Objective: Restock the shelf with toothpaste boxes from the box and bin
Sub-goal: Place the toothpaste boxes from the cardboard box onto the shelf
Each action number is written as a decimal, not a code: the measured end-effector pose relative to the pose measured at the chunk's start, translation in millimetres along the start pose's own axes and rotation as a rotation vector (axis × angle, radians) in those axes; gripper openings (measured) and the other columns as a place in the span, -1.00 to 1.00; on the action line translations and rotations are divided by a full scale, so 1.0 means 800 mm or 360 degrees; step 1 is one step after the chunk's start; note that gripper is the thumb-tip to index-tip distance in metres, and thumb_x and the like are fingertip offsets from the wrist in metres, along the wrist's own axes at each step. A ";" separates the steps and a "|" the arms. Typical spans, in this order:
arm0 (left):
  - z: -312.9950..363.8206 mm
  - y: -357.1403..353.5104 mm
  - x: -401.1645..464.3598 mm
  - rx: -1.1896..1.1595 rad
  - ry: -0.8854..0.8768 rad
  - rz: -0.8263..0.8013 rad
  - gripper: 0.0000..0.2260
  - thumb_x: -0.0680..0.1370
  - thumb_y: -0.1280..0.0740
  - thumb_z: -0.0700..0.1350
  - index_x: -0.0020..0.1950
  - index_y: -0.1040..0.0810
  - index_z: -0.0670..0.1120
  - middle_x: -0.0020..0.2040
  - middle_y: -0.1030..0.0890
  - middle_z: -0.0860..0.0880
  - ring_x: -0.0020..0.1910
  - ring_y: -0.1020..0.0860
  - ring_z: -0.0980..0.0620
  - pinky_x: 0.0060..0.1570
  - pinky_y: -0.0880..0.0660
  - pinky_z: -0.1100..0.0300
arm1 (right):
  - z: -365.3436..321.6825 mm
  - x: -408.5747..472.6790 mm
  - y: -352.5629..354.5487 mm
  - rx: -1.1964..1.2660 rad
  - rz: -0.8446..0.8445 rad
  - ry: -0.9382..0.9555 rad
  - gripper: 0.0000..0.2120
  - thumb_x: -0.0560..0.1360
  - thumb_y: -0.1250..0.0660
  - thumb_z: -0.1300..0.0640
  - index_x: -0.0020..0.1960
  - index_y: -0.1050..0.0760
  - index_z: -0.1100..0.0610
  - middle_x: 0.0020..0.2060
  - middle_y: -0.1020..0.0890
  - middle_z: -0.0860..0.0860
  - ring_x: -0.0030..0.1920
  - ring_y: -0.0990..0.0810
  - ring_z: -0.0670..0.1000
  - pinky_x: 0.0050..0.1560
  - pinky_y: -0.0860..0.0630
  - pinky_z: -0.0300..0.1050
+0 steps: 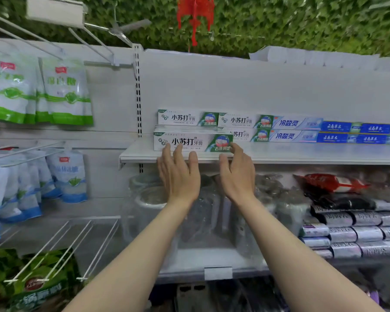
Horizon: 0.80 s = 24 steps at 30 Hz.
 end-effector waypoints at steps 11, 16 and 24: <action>-0.053 -0.006 -0.138 -0.0535 0.0693 -0.0430 -0.65 0.64 -0.27 0.07 0.38 -0.49 -0.03 0.31 -0.49 0.01 0.24 -0.50 0.04 0.19 -0.37 0.19 | 0.061 -0.133 0.005 0.0247 -0.0387 -0.0449 -0.57 0.62 -0.23 -0.02 0.44 -0.41 0.13 0.36 -0.52 0.12 0.36 -0.44 0.11 0.31 -0.34 -0.04; -0.088 -0.017 -0.203 -0.0639 0.1174 -0.0565 -0.65 0.56 -0.36 0.17 0.26 -0.53 0.02 0.12 -0.54 0.08 0.12 -0.56 0.01 0.25 -0.52 -0.04 | 0.104 -0.193 -0.004 0.0385 -0.0760 -0.0790 -0.57 0.64 -0.20 -0.08 0.43 -0.43 0.09 0.36 -0.51 0.06 0.35 -0.45 0.09 0.17 -0.32 -0.12; -0.117 -0.035 -0.343 -0.0691 0.1610 -0.0495 -0.72 0.55 -0.42 0.10 0.19 -0.56 0.04 0.12 -0.60 0.00 0.10 -0.57 -0.02 0.23 -0.54 -0.10 | 0.169 -0.300 -0.005 0.0441 -0.1063 -0.1002 -0.63 0.65 -0.22 -0.06 0.38 -0.48 0.08 0.33 -0.54 0.03 0.30 -0.48 0.05 0.14 -0.34 -0.14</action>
Point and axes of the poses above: each hand's wrist, its own x-axis towards the middle knuckle, its own y-axis out of the back of the hand, z = x × y, the point moved 2 cm from there along x, towards the middle knuckle
